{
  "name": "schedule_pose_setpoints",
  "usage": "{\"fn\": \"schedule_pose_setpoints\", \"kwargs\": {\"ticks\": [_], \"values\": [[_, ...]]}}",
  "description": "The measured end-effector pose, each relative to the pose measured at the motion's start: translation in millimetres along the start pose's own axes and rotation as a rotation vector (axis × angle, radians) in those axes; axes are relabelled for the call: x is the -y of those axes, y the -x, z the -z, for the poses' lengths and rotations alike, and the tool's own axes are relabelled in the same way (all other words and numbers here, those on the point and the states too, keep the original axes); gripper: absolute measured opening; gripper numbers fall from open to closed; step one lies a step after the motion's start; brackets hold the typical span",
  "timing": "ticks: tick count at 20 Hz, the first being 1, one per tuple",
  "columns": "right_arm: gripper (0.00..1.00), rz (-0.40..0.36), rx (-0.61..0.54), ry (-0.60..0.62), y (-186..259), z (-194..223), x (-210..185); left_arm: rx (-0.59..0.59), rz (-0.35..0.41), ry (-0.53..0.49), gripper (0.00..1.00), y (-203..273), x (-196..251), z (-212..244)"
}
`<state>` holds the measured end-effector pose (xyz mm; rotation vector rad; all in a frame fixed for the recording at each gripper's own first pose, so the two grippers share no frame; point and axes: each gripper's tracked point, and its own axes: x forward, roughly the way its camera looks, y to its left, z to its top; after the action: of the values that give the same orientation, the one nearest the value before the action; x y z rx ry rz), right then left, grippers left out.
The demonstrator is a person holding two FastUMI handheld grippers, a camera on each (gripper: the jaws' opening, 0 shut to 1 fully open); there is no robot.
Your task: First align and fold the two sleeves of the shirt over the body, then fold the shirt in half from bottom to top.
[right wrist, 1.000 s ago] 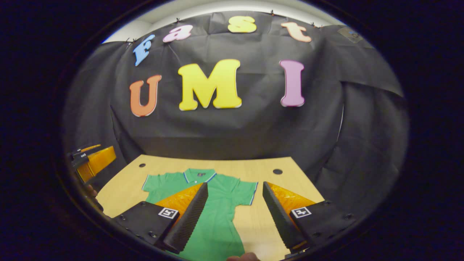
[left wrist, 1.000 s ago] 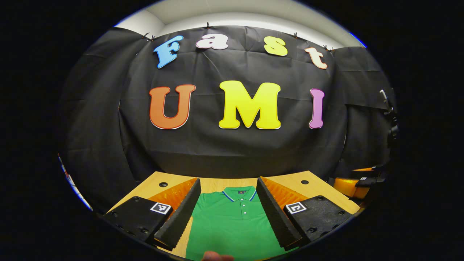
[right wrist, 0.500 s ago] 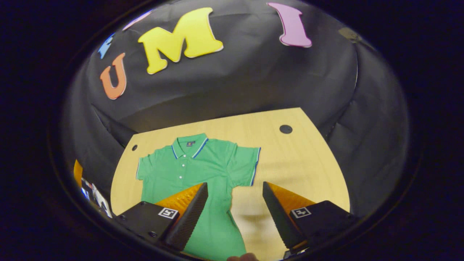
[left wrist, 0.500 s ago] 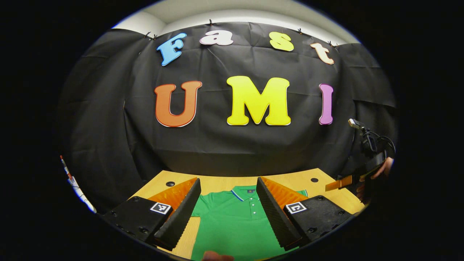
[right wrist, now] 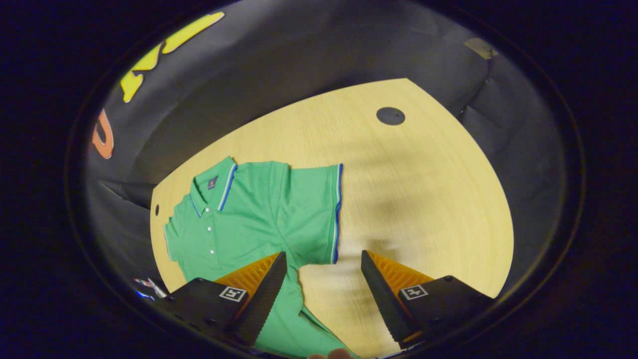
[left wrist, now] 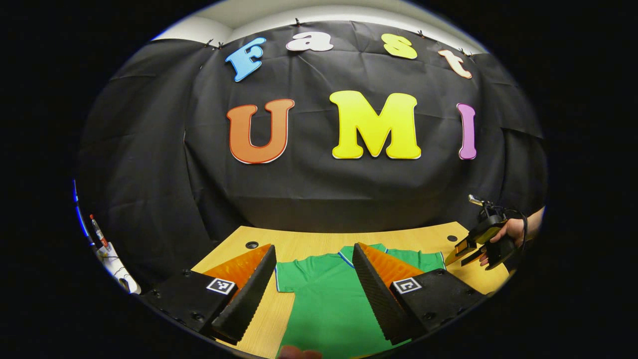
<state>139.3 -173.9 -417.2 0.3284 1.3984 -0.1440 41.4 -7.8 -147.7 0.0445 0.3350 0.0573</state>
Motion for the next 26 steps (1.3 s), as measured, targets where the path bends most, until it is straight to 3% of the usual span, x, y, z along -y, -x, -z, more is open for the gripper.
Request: {"fn": "schedule_pose_setpoints", "kwargs": {"ticks": [1,2,3,5,6,7,8,10,11,12,13,14,16,17,19,21,26], "values": [[0.89,0.015,-0.014,0.004,-8,-4,4,-0.011,-0.003,0.003,0.99,-1,-1,2],[1.0,0.015,-0.025,0.007,-15,-6,2,-0.023,-0.004,0.005,0.99,-1,-2,5],[0.95,0.009,-0.038,0.005,-19,-10,-1,-0.027,-0.005,0.003,0.99,0,-2,6],[0.95,0.019,-0.052,0.013,-30,-16,-1,-0.033,-0.012,-0.002,0.99,0,-5,7],[0.89,0.027,-0.061,0.02,-35,-17,-2,-0.037,-0.015,-0.001,0.99,0,-6,8],[0.95,0.023,-0.068,0.025,-39,-18,-4,-0.039,-0.022,-0.001,0.99,1,-8,9],[0.94,0.022,-0.076,0.035,-43,-18,-7,-0.04,-0.029,-0.003,0.99,2,-11,8],[0.84,0.033,-0.094,0.05,-50,-16,-9,-0.041,-0.044,-0.011,0.99,3,-18,8],[0.92,0.033,-0.102,0.053,-54,-16,-12,-0.042,-0.052,-0.014,0.99,4,-21,8],[0.9,0.042,-0.114,0.058,-57,-12,-12,-0.045,-0.058,-0.014,0.99,6,-23,9],[0.8,0.055,-0.118,0.058,-58,-14,-11,-0.048,-0.064,-0.013,0.99,7,-26,10],[0.62,0.066,-0.121,0.061,-58,-15,-7,-0.053,-0.07,-0.009,0.99,8,-28,11],[0.53,0.101,-0.124,0.073,-60,-12,-3,-0.062,-0.079,0.008,0.99,9,-32,16],[0.53,0.134,-0.125,0.074,-58,-14,6,-0.065,-0.082,0.016,0.99,10,-32,17],[0.22,0.129,-0.112,0.027,-58,-18,6,-0.063,-0.088,0.021,0.99,12,-35,18],[0.03,0.117,-0.103,-0.031,-58,-20,6,-0.064,-0.101,0.021,0.99,15,-42,19],[0.03,0.073,-0.068,-0.015,-42,-25,-7,-0.079,-0.126,0.034,0.99,20,-58,27]]}}
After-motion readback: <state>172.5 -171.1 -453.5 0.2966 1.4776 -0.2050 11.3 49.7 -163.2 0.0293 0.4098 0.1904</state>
